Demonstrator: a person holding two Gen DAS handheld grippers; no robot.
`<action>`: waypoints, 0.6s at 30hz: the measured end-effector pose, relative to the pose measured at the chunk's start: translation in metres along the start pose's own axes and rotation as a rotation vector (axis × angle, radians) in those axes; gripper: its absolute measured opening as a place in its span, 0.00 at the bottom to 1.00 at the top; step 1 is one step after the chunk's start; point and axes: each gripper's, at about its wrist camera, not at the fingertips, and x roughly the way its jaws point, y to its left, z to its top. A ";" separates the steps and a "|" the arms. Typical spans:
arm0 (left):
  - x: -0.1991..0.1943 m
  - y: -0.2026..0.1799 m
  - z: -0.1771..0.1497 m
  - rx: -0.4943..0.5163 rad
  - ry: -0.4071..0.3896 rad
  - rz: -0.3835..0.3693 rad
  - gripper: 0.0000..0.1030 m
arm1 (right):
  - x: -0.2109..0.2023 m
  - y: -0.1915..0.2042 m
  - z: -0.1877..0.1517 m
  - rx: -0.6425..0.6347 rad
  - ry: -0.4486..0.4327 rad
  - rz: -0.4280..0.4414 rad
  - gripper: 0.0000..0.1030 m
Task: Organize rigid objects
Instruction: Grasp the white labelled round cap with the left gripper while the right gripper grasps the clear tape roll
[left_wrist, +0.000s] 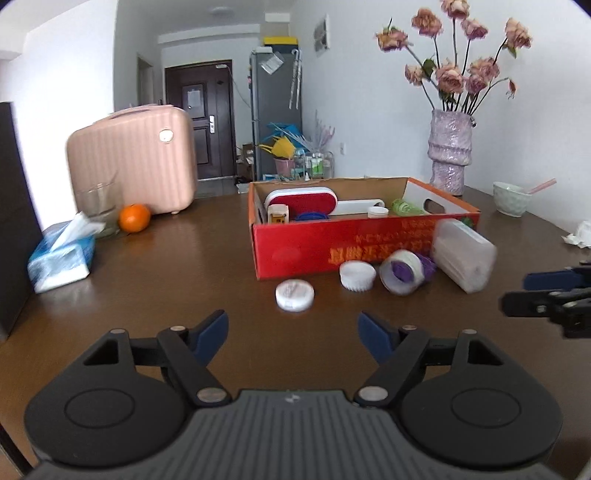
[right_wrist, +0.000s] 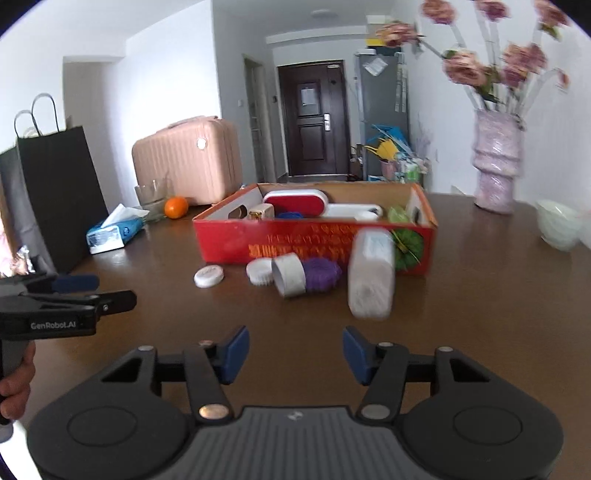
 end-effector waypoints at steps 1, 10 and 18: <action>0.013 0.000 0.008 0.021 0.002 -0.004 0.78 | 0.016 0.002 0.009 -0.020 0.001 0.004 0.54; 0.111 0.001 0.027 0.091 0.111 -0.024 0.65 | 0.116 0.025 0.049 -0.174 0.032 -0.057 0.49; 0.125 0.005 0.016 0.073 0.154 -0.088 0.39 | 0.128 0.019 0.044 -0.114 0.052 -0.020 0.23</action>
